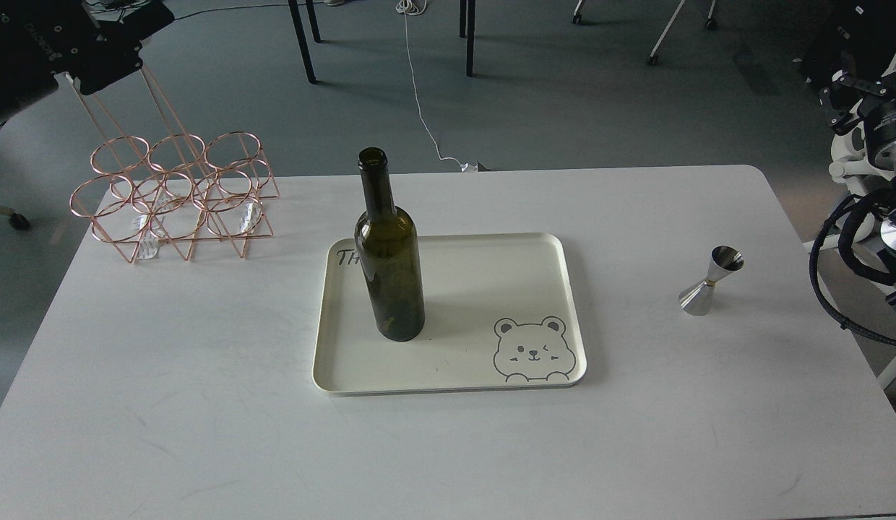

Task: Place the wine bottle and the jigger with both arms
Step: 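Reach the left gripper to the neck of the green wine bottle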

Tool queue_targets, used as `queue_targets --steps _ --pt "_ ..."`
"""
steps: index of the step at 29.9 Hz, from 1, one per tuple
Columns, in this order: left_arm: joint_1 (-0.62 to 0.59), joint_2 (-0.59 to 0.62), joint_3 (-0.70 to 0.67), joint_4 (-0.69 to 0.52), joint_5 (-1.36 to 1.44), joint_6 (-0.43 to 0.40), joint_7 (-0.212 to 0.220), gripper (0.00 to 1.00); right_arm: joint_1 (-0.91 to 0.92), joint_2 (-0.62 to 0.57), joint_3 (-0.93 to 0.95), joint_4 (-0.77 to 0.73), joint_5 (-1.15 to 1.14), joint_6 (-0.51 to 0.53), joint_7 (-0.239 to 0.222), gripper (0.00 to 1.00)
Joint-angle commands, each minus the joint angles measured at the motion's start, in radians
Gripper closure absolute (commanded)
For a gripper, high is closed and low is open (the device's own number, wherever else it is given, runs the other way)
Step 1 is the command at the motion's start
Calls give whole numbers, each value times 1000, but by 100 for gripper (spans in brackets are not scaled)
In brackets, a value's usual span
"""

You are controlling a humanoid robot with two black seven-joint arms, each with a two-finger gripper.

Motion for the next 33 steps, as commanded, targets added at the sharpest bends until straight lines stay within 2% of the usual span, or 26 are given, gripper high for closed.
queue_targets --steps 1,5,8,14,29,33 --pt "1 -12 -8 -99 314 29 2 2 -1 0 1 1 0 1 0 1" --pt "13 -41 18 -169 659 142 5 2 4 0 3 4 0 1 0 1" --pt "13 -49 93 -194 864 234 5 2 4 -2 3 4 0 1 0 1" --pt "13 -76 199 -211 1028 383 7 2 6 -3 3 4 0 4 0 1" --pt "14 -107 248 -242 1084 432 10 2 7 -8 3 1 -2 5 0 1" --pt "14 -155 265 -239 1091 449 11 2 7 -8 3 0 -3 4 0 1"
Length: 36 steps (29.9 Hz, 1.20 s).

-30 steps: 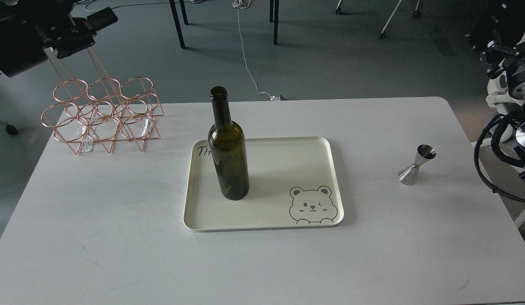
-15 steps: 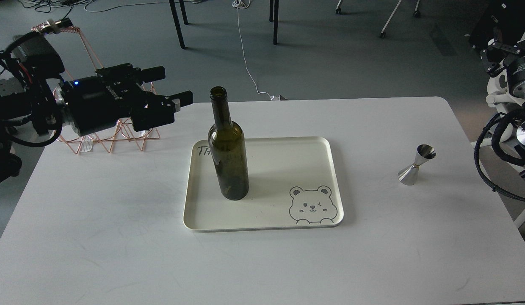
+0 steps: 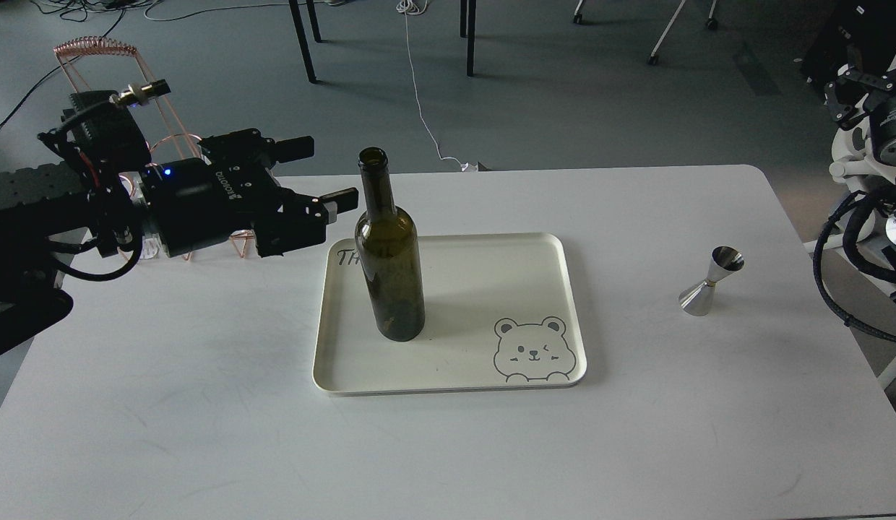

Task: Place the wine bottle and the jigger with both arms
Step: 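Reach the left gripper to the neck of the green wine bottle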

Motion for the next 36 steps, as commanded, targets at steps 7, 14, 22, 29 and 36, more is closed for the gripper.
queue_targets --steps 7,14,22,29,36 --pt "2 -128 11 60 43 10 4 4 4 0 0 -3 -1 0 0 1" --pt "2 -176 11 89 46 10 7 10 5 0 0 -3 -3 0 0 1" --pt "3 -168 13 96 109 10 4 42 4 -11 0 -5 -3 0 0 1" --pt "3 -171 11 97 109 12 3 56 4 -11 -2 -5 -3 -1 0 1" --pt "9 -165 11 99 109 12 -2 71 4 -12 -2 -6 -6 -3 0 1"
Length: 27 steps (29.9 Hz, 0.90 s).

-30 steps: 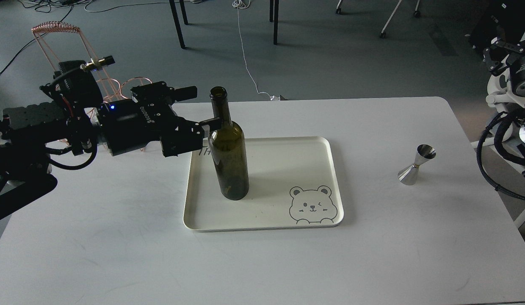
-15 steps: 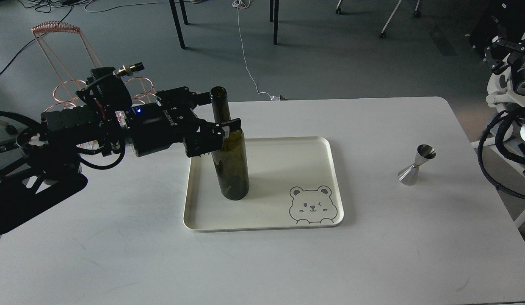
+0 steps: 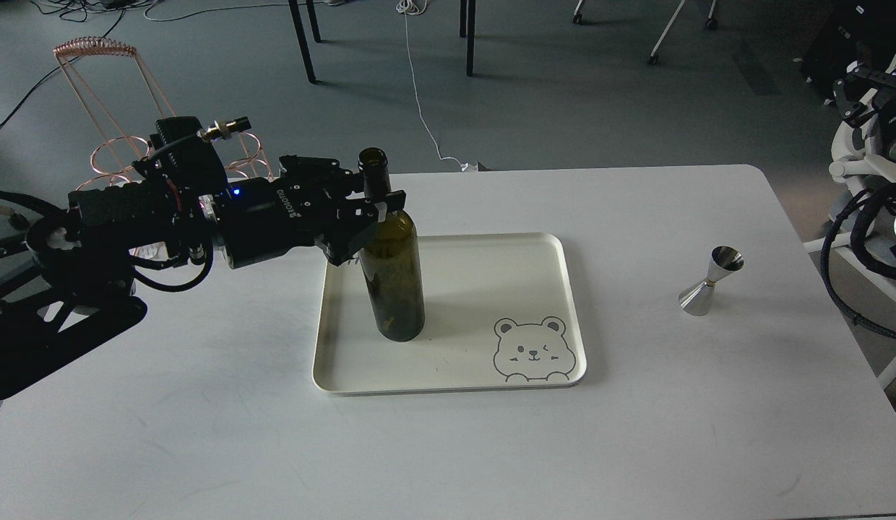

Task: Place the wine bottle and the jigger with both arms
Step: 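Reach the left gripper to the neck of the green wine bottle, then grasp the bottle neck and lift it toward the copper rack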

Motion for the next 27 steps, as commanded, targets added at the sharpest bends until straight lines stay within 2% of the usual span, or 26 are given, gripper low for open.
queue_targets --steps 1,5,10,15,20,24,27 --pt "2 1 0 0 -2 0 -1 73 0 1 -2 -1 0 -1 0 1" --pt "2 4 -4 0 -5 6 -7 77 0 0 0 -1 0 -1 0 1" --pt "0 7 -1 0 -6 60 -7 80 2 0 0 -1 0 1 0 1" --pt "-3 20 -15 -6 -11 58 -5 86 2 -2 -2 -1 0 1 0 1" --pt "-56 116 -31 -11 -78 41 -13 89 5 -3 -2 -1 0 1 0 1" --pt "-92 228 -29 -9 -129 14 -70 89 8 -16 -2 -1 0 1 0 1" --pt "-118 289 -29 0 -169 -12 -76 89 8 -17 -2 -1 0 1 0 1"
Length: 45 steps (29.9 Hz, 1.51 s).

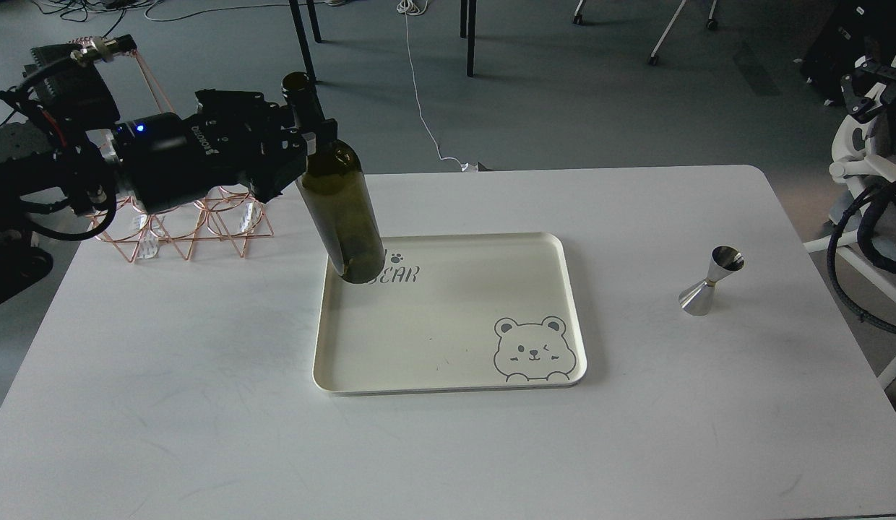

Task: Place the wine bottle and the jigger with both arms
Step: 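Grasp the bottle neck and lift it toward the copper rack, then lower the bottle into a slot of the copper wire rack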

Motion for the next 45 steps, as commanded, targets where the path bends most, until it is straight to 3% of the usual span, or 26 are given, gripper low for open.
queue_targets --steps 1,6,10,21,45 --pt "-31 79 0 9 -54 -29 -12 89 -1 -2 0 0 1 0 0 1" --pt "-91 131 0 61 -152 -35 -29 90 1 -4 -1 1 1 0 0 1" --pt "-143 121 10 179 -157 -38 -31 91 12 -5 -5 1 -1 0 0 1" --pt "-137 75 49 382 -131 -35 -37 91 13 -5 -6 1 -1 0 0 1" --pt "-140 -24 65 491 -99 -29 -51 91 10 -5 -6 0 -1 0 0 1"
